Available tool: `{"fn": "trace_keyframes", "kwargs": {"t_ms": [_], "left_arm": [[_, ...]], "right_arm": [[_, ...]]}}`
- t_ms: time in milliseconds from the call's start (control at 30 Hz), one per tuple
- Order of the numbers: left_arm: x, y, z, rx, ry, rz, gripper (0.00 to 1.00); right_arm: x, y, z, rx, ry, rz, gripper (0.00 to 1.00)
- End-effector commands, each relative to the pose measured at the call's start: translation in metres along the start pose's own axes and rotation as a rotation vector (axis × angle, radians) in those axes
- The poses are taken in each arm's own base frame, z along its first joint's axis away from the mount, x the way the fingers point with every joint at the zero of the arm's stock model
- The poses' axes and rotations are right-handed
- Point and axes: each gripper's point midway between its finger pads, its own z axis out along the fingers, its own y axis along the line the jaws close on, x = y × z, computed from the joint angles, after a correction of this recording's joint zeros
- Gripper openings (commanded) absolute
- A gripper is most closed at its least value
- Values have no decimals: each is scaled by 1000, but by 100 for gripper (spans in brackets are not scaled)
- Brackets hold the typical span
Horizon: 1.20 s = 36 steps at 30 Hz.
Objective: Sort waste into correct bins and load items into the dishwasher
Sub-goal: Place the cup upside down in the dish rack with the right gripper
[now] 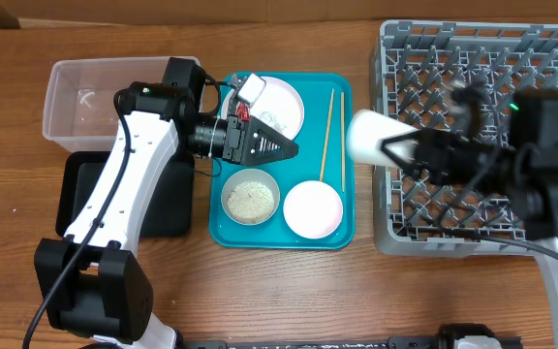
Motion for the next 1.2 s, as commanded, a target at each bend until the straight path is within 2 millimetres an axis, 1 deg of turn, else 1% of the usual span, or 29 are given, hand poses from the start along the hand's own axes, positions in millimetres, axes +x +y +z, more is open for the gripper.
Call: {"fn": "trace_keyframes", "kwargs": {"t_ms": [0,33,67,100,167,200,267,367,467,533,567,733,800,833,867,900,933,1000,1167], "left_arm": [[1,1,-1,-42,9,22,100],[2,5,-1,-67,15,22,100],[3,9,-1,-86,20,21,100],[4,13,-2,-112,27,10,100],[5,15,-2,-126,30,4,100],[5,16,-2,-130,31,4,100],[3,17,-2,-133,29,17,100],[2,17,-2,-134,24,10,100],[2,17,-3,-134,23,5,100],[2,17,-3,-134,24,4,100],[2,17,-3,-134,24,3,100],[2,17,-3,-134,24,3,100],[2,17,-3,-135,24,4,100],[2,17,-3,-136,24,4,100],[2,18,-3,-142,25,5,100],[2,19,-3,-145,26,5,100],[2,19,-3,-145,26,5,100],[2,19,-3,-145,26,5,100],[2,19,-3,-145,26,7,100]], "right_arm": [[-3,-79,-50,477,-160,197,61],[5,-95,-61,574,-169,264,61],[12,-105,-68,639,-164,306,61],[25,-116,-74,717,-135,353,60],[38,-121,-74,752,-81,388,61],[42,-121,-71,756,-54,390,60],[53,-120,-59,770,34,368,61],[63,-122,-48,826,107,354,61],[67,-126,-33,868,159,338,62],[72,-133,-27,921,200,342,62],[77,-142,-27,984,219,371,65],[90,-159,-12,1024,315,402,66],[96,-163,-6,1025,349,415,75],[98,-165,-4,1024,358,419,78],[100,-166,1,1015,367,420,88],[98,-166,4,1000,363,415,93],[95,-167,6,992,350,406,95],[86,-167,12,972,309,393,97],[75,-160,18,916,261,390,97]]}}
